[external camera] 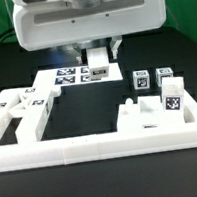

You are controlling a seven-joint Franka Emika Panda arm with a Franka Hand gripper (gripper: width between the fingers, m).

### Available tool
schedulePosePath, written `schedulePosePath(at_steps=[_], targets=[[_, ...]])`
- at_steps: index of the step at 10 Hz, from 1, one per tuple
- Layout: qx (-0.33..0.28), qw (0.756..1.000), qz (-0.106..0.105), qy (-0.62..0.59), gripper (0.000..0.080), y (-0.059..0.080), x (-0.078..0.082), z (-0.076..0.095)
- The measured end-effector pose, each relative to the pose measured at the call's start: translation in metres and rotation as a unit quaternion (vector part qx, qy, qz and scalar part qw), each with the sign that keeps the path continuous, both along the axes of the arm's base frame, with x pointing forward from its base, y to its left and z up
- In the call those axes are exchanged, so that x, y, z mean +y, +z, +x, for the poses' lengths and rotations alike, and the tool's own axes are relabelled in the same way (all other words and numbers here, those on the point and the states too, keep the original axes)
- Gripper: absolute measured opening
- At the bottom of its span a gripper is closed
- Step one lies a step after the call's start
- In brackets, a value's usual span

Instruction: Assemble chair

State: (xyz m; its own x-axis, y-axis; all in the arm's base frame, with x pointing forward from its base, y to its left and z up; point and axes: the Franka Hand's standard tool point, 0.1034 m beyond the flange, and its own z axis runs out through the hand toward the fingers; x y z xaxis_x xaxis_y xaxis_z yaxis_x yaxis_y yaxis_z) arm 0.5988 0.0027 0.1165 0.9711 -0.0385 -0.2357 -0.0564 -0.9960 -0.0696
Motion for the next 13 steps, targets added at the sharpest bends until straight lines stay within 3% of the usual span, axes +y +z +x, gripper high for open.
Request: schedulePosePath(at_steps=[2, 6, 9, 11, 13], targets=[[-0.069, 0.998, -0.008, -0.001, 0.0287, -0.003, 0.001, 0.001], [-0.211, 0.977, -0.023, -0.005, 0.0287, 0.002, 0.012, 0.024], [-0.308, 0.951, -0.042, -0.007, 0.0287, -0.001, 0.005, 0.027], [-0.327, 0.944, -0.046, -0.009, 0.0287, -0.008, 0.006, 0.022], [-0.330, 0.943, -0.037, -0.015, 0.0287, -0.009, 0.028, 0.022]])
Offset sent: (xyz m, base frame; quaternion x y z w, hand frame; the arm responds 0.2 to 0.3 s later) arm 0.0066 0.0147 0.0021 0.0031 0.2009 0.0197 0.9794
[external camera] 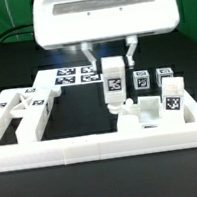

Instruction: Assemble chair

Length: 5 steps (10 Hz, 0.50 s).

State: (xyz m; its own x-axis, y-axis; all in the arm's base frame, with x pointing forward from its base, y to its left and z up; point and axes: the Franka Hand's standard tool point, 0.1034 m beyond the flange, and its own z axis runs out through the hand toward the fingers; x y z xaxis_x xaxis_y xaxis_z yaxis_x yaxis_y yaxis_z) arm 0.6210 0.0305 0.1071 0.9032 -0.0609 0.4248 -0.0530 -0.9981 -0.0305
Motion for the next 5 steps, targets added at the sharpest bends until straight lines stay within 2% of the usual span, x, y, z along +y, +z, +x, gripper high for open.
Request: schedulePosePath(at_steps=[1, 5], targets=[[-0.008, 1.000, -0.001, 0.005, 0.0287, -0.0018, 0.0091, 0.0014], [-0.007, 1.000, -0.003, 0.010, 0.0287, -0.0042, 0.0092, 0.0011]])
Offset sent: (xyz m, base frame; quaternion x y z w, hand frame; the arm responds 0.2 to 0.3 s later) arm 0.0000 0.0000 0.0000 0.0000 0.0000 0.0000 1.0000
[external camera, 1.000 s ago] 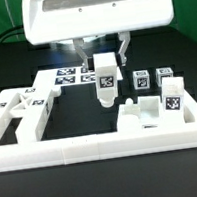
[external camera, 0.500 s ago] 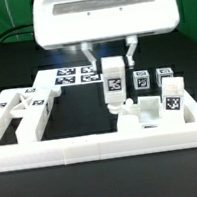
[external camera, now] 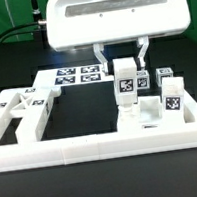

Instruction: Assemble chair

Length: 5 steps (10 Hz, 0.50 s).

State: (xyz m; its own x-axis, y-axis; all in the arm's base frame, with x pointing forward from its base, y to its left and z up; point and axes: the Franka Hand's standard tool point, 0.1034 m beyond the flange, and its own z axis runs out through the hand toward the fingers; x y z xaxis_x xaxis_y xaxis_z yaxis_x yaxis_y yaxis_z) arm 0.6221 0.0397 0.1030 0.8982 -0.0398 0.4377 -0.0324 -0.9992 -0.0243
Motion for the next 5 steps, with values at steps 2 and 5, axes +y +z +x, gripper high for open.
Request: schedulePosePath(at_steps=[2, 5], targets=[[-0.003, 1.000, -0.001, 0.003, 0.0287, -0.0039, 0.0045, 0.0076], [-0.006, 1.000, -0.003, 0.006, 0.0287, -0.0061, 0.0038, 0.0107]])
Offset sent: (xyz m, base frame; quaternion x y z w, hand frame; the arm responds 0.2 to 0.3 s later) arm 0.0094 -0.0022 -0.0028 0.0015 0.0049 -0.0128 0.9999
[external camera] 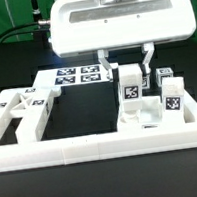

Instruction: Assemble chair

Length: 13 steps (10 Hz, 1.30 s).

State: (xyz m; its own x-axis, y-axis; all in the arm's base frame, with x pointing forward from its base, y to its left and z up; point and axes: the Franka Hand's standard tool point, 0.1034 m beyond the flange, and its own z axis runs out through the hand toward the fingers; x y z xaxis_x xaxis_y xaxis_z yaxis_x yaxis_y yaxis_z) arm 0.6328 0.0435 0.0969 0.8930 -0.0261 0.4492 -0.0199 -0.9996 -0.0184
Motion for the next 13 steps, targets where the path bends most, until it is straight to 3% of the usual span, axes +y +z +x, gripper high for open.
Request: schedulePosePath(at_steps=[6, 9, 13], targets=[[-0.012, 1.000, -0.005, 0.002, 0.0287, 0.0027, -0.0050, 0.0003], [-0.015, 1.000, -0.006, 0.008, 0.0287, -0.0008, 0.0026, -0.0049], [-0.016, 1.000, -0.009, 0.009, 0.0287, -0.0068, 0.0006, -0.0055]])
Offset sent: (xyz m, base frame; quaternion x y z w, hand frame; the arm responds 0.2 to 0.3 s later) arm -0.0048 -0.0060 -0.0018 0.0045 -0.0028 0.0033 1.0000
